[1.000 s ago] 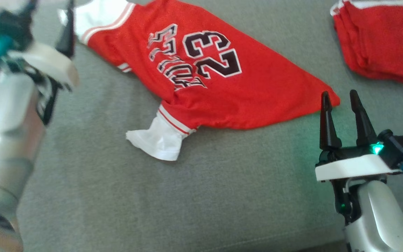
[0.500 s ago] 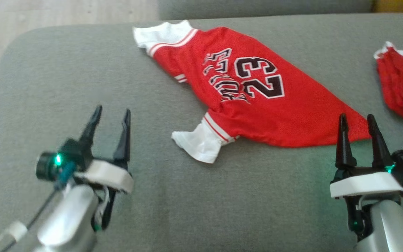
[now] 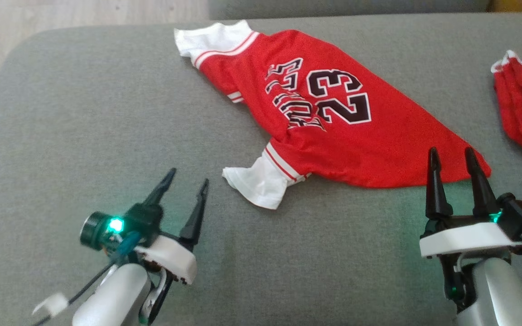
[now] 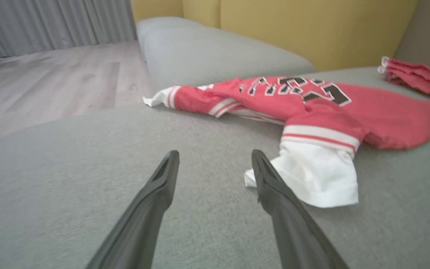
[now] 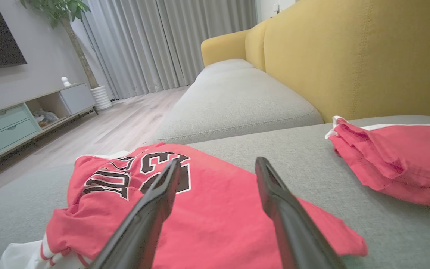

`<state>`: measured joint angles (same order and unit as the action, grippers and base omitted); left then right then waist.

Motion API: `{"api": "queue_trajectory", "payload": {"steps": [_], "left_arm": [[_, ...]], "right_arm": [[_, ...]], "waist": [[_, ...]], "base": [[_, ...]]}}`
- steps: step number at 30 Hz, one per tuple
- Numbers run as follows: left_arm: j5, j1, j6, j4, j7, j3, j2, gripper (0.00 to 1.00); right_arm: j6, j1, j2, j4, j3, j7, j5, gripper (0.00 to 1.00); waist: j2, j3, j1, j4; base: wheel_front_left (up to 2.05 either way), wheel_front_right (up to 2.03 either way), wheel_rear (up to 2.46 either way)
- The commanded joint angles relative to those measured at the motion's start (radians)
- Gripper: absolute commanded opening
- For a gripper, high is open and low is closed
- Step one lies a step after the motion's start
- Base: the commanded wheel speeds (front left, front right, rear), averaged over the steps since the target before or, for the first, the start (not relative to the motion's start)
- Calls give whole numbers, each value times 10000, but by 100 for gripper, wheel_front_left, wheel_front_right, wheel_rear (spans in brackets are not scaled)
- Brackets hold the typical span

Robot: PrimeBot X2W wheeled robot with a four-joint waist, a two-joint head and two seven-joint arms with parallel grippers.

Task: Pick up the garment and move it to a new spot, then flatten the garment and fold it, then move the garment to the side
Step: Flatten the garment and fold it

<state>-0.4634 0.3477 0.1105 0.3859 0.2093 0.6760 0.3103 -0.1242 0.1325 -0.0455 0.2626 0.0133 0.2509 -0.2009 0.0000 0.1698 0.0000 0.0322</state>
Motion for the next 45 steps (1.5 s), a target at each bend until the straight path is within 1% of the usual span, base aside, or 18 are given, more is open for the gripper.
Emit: {"api": "queue_trajectory", "payload": {"steps": [1,6,8,14,17,21,25,26,27,28,31,34,40,43,44,45], "left_arm": [[285,744,-188,48,-459,5,347,100],[694,1391,-653,592,-1146,621,382,100],[873,1617,-751,822,-1300,808,399,100],[1211,2138,-760,1300,-1388,1038,374,100],[1317,2359,-905,1467,-1316,1199,287,100],[1442,2584,-921,1677,-1127,1314,190,100],[1349,2753,-979,1832,-870,1290,16,100],[1288,2776,-1044,1865,-825,1284,-27,86],[1185,2784,-1123,1886,-775,1254,-79,12],[1103,2794,-1159,1900,-708,1213,-118,0],[996,2798,-1117,1977,-496,1122,-151,0],[865,2753,-948,2073,-285,947,-139,0],[721,2751,-338,1930,212,382,56,0],[854,2839,32,1647,388,108,272,0],[941,2865,284,1404,454,-103,437,0],[989,2872,408,1262,475,-214,533,0]], "right_arm": [[-65,348,-47,-316,-220,108,8,100],[-65,475,-47,-404,-195,108,9,100],[-65,516,-47,-434,-187,108,-12,100],[-65,581,-47,-506,-207,108,-58,100],[-65,602,-47,-545,-206,108,-71,100],[-65,627,-47,-582,-234,108,-80,100],[-65,666,-47,-558,-265,108,-73,100],[-65,683,-47,-543,-280,108,-69,100],[-65,699,-47,-528,-291,108,-67,100],[-65,709,-47,-513,-297,108,-66,100],[-65,701,-47,-448,-297,108,-74,100],[-65,668,-47,-356,-285,108,-83,100],[-65,615,-47,-247,-249,108,-117,100],[-65,565,-47,-196,-246,108,-134,100],[-65,519,-47,-161,-259,108,-164,100],[-65,494,-47,-141,-270,108,-178,100]], "waist": [[0,236,0,-212],[0,677,0,-523],[0,824,0,-623],[0,1099,0,-789],[0,1189,0,-826],[0,1257,0,-865],[0,1284,0,-899],[0,1282,0,-913],[0,1273,0,-926],[0,1257,0,-936],[0,1148,0,-959],[0,970,0,-958],[0,540,0,-834],[0,348,0,-706],[0,230,0,-613],[0,173,0,-563]], "base": [[0,0,0],[0,0,0],[0,0,0],[0,0,0],[0,0,0],[0,0,0],[0,0,0],[0,0,0],[0,0,0],[0,0,0],[0,0,0],[0,0,0],[0,0,0],[0,0,0],[0,0,0],[0,0,0]]}}
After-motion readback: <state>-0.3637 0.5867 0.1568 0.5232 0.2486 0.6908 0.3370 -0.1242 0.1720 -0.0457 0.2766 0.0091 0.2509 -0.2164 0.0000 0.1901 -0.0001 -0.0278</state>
